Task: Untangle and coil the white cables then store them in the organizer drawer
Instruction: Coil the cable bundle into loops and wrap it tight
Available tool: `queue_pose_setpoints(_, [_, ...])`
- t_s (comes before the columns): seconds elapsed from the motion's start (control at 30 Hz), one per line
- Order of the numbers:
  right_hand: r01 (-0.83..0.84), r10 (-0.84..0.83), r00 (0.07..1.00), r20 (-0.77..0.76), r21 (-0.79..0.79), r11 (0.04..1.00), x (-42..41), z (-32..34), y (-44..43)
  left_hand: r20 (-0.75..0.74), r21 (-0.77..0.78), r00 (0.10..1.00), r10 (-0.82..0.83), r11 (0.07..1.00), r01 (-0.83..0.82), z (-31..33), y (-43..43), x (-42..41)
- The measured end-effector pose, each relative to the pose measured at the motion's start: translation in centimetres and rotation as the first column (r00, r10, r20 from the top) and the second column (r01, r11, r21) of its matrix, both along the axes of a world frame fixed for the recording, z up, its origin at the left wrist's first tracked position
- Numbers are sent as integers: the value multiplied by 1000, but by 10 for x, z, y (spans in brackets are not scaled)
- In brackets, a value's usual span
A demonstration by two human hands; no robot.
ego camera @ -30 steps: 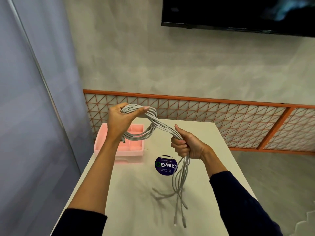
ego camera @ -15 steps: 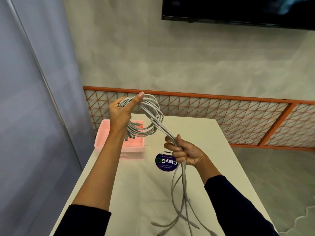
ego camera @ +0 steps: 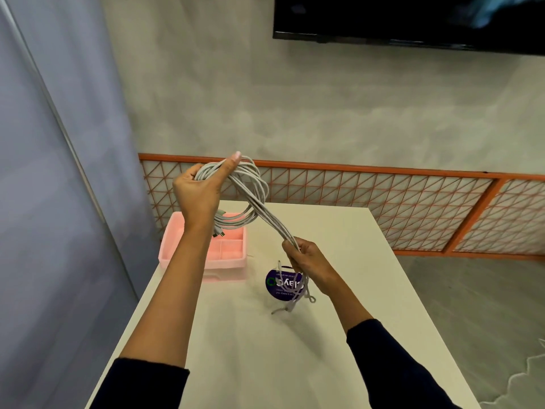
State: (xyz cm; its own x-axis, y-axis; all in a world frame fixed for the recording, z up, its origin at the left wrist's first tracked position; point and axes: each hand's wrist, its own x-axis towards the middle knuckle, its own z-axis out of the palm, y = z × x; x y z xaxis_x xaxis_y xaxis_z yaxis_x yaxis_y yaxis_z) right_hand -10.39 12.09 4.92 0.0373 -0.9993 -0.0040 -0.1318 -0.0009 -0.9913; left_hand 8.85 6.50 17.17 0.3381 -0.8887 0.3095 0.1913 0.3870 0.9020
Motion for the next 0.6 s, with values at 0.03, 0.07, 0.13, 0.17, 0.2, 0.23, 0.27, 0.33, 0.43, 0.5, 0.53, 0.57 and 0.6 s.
queue_pose_setpoints(0.03, [-14,14,1000,28,10,1000,-1,-2,0,-12,8,1000,8,1000,-7,2,-2,1])
queue_pose_setpoints(0.07, [-40,37,996,79,34,999,-2,-2,1,-11,9,1000,9,1000,-8,4,-4,2])
queue_pose_setpoints(0.13, [-133,104,970,219,125,983,-9,-1,0,3,0,1000,4,1000,-4,5,-4,1])
queue_pose_setpoints(0.17, [-185,133,953,273,176,967,-12,-1,-2,5,-1,1000,2,1000,-2,6,-3,0])
queue_pose_setpoints(0.2, [-238,161,933,322,216,947,-16,0,-3,3,0,1000,1,1000,-1,6,-1,-1])
queue_pose_setpoints(0.23, [-296,192,904,382,236,926,-20,-1,-5,-6,0,1000,-2,1000,2,6,0,-2])
queue_pose_setpoints(0.27, [-361,226,862,454,236,902,-25,-3,-6,-18,5,1000,-3,1000,3,6,2,-3])
queue_pose_setpoints(0.33, [-471,286,769,572,204,858,-33,-7,-6,-38,18,999,-2,1000,3,6,3,-5])
queue_pose_setpoints(0.43, [-500,312,729,609,163,851,-39,-12,-4,-43,23,999,-6,1000,7,8,3,-6])
queue_pose_setpoints(0.5, [-437,278,780,561,169,883,-40,-15,-4,-49,17,999,-11,1000,12,9,2,-6])
queue_pose_setpoints(0.53, [-387,244,822,514,190,902,-40,-16,-4,-50,12,999,-12,1000,13,9,2,-6])
queue_pose_setpoints(0.57, [-330,207,868,450,212,920,-41,-17,-2,-53,9,999,-10,1000,10,9,2,-6])
queue_pose_setpoints(0.6, [-274,179,913,367,225,935,-41,-18,0,-64,8,998,-2,1000,2,9,2,-5])
